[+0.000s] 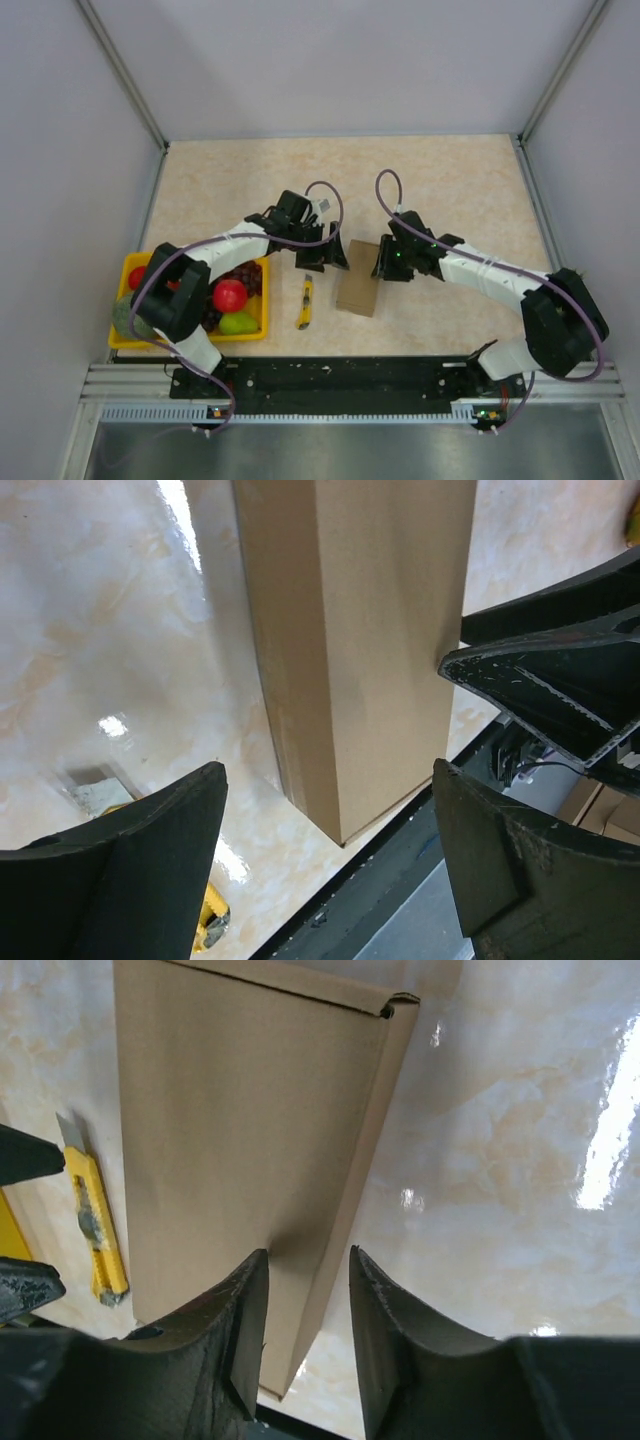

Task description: Unpack the express box

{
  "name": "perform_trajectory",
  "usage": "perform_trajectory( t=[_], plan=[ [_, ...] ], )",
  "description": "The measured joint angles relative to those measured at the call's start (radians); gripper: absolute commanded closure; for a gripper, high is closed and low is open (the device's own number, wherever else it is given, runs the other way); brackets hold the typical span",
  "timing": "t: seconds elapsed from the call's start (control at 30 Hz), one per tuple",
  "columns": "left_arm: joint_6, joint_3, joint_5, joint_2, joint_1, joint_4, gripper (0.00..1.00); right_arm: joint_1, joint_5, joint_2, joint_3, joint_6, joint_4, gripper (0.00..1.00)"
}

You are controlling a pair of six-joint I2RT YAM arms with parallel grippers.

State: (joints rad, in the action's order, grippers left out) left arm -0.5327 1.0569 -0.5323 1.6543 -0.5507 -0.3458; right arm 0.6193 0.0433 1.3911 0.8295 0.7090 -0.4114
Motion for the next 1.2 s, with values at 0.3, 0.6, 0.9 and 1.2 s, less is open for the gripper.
perform_trajectory(
  t=[0.3,0.6,0.9,1.2],
  plan=[
    [-0.023,0.038,-0.024,0.138,0.000,0.021,0.26,0.002,0.011,0.095,0.038,0.015,0.079,0.71],
    [-0.041,0.192,-0.001,0.227,0.018,0.009,0.34,-0.012,-0.091,0.250,0.223,-0.068,0.088,0.62],
    [-0.053,0.137,0.027,0.137,0.071,0.013,0.16,0.033,-0.247,0.215,0.336,-0.158,-0.026,0.17],
    [-0.067,-0.002,0.171,-0.196,0.240,-0.015,0.12,0.195,-0.436,0.276,0.546,-0.192,-0.200,0.06]
  ],
)
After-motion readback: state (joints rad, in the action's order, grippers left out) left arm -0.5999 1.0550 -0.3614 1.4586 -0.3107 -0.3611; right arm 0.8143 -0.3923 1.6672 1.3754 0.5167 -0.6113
